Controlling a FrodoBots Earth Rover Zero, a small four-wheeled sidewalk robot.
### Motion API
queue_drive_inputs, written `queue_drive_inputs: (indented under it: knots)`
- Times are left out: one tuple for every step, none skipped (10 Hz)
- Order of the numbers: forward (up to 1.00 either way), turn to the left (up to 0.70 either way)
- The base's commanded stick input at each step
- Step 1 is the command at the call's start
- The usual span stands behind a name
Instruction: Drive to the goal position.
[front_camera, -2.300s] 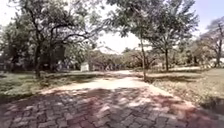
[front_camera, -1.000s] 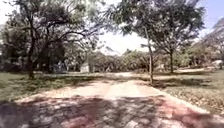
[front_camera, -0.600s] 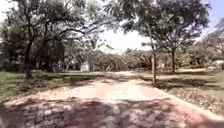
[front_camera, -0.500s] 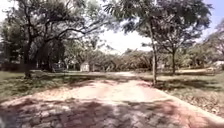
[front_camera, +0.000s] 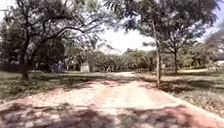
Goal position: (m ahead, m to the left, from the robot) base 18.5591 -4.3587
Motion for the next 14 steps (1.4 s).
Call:
queue_drive_inputs:
  knots:
    - [0.7, 0.0]
    - [0.7, 0.0]
    - [0.7, 0.0]
    - [0.7, 0.0]
    - [0.7, 0.0]
    - [0.7, 0.0]
    - [0.7, 0.0]
    - [0.7, 0.0]
    - [0.7, 0.0]
    - [0.7, 0.0]
    - [0.7, 0.0]
    - [0.7, 0.0]
    - [0.7, 0.0]
    - [0.7, 0.0]
